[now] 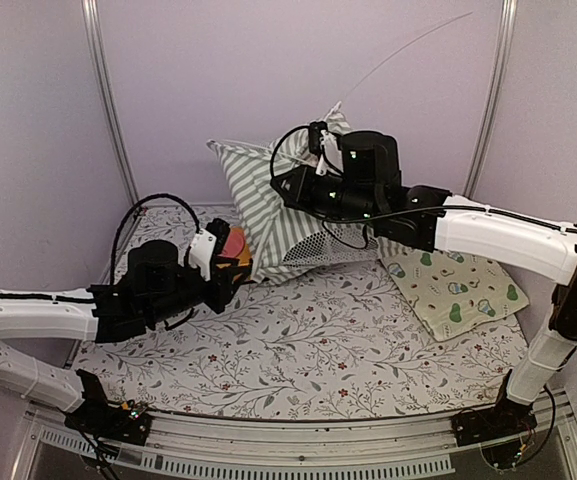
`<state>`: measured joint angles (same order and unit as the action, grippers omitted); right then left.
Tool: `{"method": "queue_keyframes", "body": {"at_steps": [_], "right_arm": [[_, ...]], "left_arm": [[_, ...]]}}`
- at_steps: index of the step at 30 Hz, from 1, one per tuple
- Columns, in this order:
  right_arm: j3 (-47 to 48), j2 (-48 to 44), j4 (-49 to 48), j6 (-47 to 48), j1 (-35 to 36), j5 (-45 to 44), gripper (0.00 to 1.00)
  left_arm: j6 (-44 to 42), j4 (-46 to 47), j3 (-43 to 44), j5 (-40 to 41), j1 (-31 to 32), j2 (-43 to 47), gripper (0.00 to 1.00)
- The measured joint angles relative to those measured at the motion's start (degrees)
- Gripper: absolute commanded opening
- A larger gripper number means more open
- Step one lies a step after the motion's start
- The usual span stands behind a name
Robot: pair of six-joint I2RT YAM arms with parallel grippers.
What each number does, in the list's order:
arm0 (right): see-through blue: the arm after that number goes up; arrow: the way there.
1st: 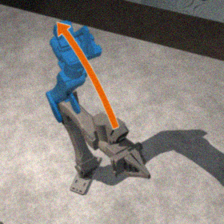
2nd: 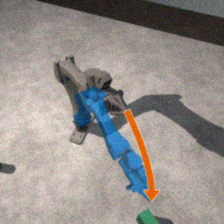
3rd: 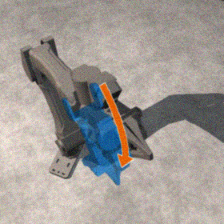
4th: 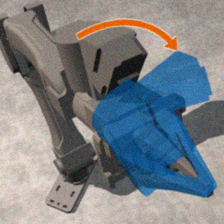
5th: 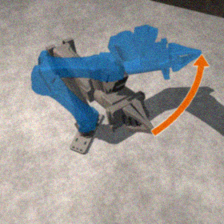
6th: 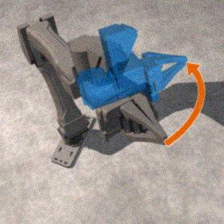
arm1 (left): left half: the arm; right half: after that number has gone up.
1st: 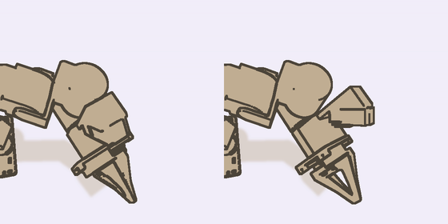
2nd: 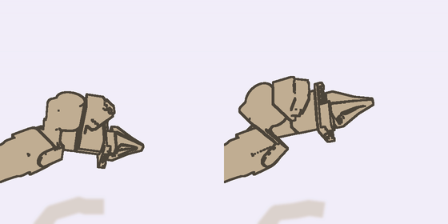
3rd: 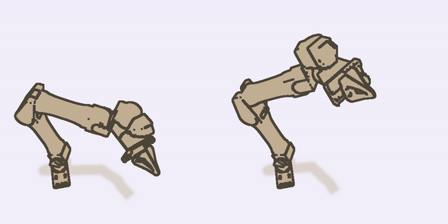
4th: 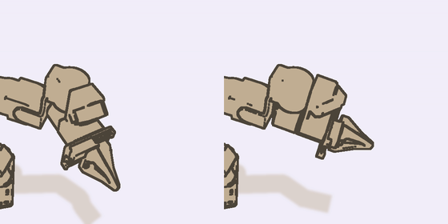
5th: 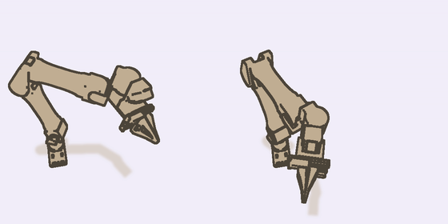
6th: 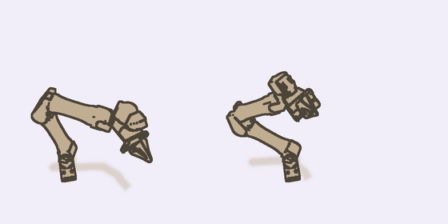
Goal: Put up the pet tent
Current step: Attach the tent pole to the pole socket of the pet tent.
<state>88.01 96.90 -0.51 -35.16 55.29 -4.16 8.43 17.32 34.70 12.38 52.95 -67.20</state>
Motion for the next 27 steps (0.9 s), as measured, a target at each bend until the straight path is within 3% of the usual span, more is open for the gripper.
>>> {"method": "queue_keyframes", "body": {"at_steps": [20,27], "right_arm": [[1.62,0.09,2.75,-1.20,0.22,0.00,0.00],[1.62,0.09,2.75,-1.29,0.22,0.00,0.00]], "left_arm": [[-4.07,3.45,0.20,-5.75,-0.04,-0.07,0.35],[-4.37,3.50,1.05,-5.92,-0.11,-1.44,0.24]]}}
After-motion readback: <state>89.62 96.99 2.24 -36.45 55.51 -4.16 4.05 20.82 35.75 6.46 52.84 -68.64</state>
